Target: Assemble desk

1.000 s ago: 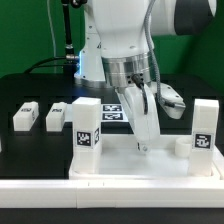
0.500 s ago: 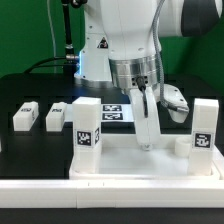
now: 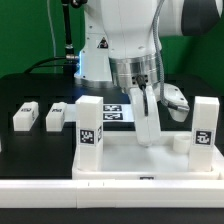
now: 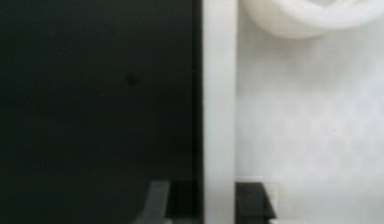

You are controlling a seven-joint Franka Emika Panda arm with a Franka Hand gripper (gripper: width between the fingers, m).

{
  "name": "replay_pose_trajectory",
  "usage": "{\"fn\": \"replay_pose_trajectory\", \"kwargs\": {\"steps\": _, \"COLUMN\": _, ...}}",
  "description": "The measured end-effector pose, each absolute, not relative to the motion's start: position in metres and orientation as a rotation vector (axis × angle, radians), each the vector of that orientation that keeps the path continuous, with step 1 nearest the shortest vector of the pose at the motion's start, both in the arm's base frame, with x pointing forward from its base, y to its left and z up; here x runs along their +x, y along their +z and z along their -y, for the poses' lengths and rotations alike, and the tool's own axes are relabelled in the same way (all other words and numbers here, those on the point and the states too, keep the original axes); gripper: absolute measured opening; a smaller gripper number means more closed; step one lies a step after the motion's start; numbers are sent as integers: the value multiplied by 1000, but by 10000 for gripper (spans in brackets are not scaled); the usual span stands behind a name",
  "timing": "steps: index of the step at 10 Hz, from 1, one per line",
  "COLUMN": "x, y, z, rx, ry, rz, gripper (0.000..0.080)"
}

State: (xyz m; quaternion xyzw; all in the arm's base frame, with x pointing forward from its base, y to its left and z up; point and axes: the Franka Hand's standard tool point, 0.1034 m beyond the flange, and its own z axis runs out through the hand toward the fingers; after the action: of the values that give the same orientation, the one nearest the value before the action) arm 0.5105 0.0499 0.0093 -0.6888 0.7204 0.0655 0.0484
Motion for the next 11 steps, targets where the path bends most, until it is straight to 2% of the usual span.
{"fn": "replay_pose_trajectory", "kwargs": {"steps": 6, "x": 511, "y": 10, "z": -48, "rx": -2124, "ry": 188, "rz": -2168, "gripper": 64}}
{"fn": "replay_pose_trajectory", "kwargs": {"steps": 9, "x": 502, "y": 8, "z": -15, "rx": -2364, "ry": 123, "rz": -1877, "gripper": 64}}
{"fn": "replay_pose_trajectory", "kwargs": {"steps": 11, "x": 494, "y": 7, "z": -6, "rx": -2441, "ry": 119, "rz": -1787, "gripper": 64}}
